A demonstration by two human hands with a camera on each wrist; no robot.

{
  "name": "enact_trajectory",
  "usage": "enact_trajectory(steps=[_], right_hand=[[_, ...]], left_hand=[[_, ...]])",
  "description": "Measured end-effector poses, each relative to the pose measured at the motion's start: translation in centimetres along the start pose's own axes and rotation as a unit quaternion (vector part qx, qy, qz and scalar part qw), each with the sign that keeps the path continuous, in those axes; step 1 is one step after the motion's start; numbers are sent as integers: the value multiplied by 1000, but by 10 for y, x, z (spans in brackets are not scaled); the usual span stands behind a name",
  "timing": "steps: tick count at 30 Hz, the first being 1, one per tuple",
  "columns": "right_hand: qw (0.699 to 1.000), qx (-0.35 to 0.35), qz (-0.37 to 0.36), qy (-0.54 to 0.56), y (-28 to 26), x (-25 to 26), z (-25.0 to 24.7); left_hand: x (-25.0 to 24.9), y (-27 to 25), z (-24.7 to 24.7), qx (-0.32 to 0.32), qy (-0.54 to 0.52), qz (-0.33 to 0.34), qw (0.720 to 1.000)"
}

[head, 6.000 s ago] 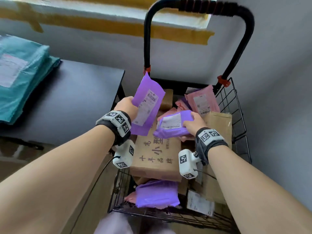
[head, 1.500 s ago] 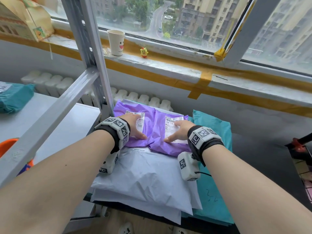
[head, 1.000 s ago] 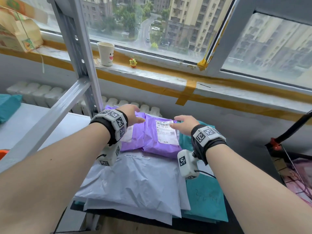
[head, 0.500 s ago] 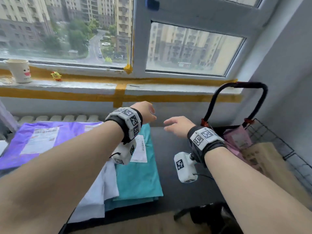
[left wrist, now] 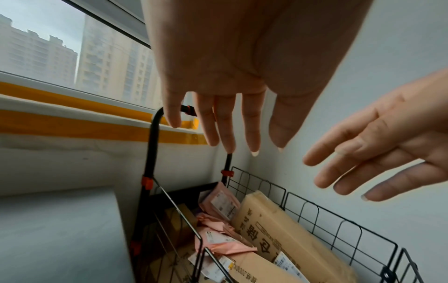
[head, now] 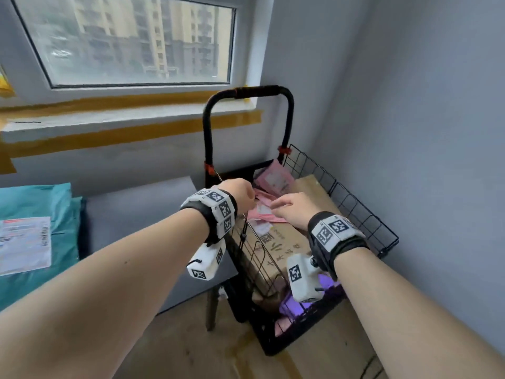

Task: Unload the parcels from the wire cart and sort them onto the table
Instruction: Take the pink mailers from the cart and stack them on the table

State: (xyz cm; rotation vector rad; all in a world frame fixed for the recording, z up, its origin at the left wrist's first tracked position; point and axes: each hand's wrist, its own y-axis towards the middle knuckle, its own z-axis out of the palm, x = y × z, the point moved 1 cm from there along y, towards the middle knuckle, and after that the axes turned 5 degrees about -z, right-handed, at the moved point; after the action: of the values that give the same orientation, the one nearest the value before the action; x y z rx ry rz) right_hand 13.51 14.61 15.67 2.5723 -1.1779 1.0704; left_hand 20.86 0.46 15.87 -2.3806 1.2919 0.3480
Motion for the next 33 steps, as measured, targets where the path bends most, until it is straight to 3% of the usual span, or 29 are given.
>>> enact_trajectory(steps=[6, 14, 24, 28, 33], right_hand=[[998, -21, 53, 29, 19, -89, -39], [995, 16, 93, 14, 103, -155, -60], [988, 115, 102, -28, 222, -205, -69], [975, 191, 98, -56, 258, -226, -50], [956, 263, 81, -104, 314, -257, -10]], left_hand=[[-52, 50, 47, 24, 74, -7, 997], [-78, 164, 93, 39, 160, -26, 986], [-71, 274, 128, 99, 77, -131, 983], [-51, 295, 146, 122, 24, -208, 970], [-20, 309, 175, 101, -88, -317, 939]])
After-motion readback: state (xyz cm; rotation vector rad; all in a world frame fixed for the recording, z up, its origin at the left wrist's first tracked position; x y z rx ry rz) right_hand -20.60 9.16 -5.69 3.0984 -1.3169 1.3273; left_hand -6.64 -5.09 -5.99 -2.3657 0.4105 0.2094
